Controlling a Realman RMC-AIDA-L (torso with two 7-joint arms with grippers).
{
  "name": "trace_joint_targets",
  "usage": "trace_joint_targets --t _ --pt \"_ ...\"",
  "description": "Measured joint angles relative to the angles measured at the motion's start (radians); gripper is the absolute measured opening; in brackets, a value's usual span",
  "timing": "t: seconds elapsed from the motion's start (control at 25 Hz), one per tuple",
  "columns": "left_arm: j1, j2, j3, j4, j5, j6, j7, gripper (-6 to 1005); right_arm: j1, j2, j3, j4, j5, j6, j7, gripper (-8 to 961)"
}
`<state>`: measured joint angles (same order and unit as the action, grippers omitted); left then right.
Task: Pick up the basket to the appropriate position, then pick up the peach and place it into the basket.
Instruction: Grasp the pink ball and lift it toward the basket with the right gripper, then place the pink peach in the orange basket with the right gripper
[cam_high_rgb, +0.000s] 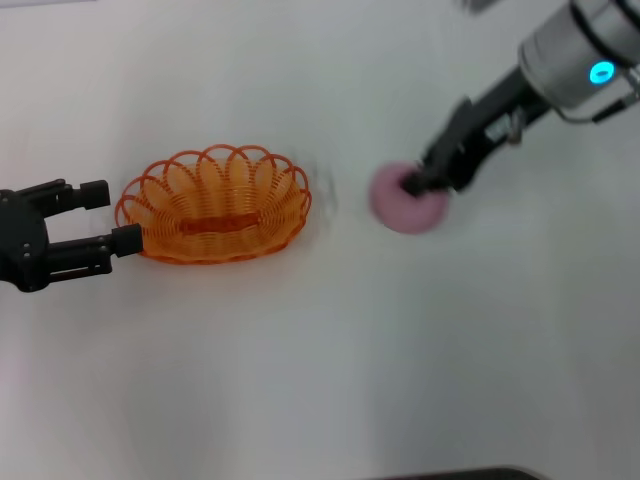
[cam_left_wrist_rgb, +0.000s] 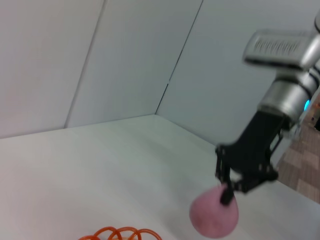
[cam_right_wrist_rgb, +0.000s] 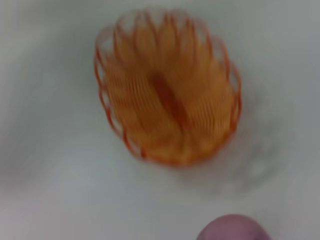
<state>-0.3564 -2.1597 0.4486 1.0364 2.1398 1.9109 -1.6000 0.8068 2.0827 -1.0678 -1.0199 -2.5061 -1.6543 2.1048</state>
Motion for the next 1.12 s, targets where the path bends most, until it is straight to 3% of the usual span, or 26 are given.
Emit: trace_joint_targets --t 0.24,0.64,0.72,0.84,1.12 --pt "0.001 -0.001 -0.001 -0.003 0.0 -0.001 0.0 838 -0.004 0.003 0.076 0.003 0.234 0.055 -0.114 51" --pt "-0.01 0.001 0.001 -0.029 0.0 -0.006 0.0 837 0.039 0.016 -0.088 0.421 0.701 0.388 -0.44 50" --pt "-0.012 0.001 0.005 -0.03 0.0 -0.01 0.0 837 0.043 0.017 -0.112 0.444 0.74 0.403 -0.464 52" --pt "-0.013 0.001 0.008 -0.03 0.0 -0.013 0.0 837 0.045 0.019 -0.168 0.469 0.807 0.443 -0.476 154" --pt "-0.013 -0.001 0.008 -0.036 0.0 -0.015 0.0 836 0.038 0.018 -0.176 0.472 0.823 0.444 -0.478 344"
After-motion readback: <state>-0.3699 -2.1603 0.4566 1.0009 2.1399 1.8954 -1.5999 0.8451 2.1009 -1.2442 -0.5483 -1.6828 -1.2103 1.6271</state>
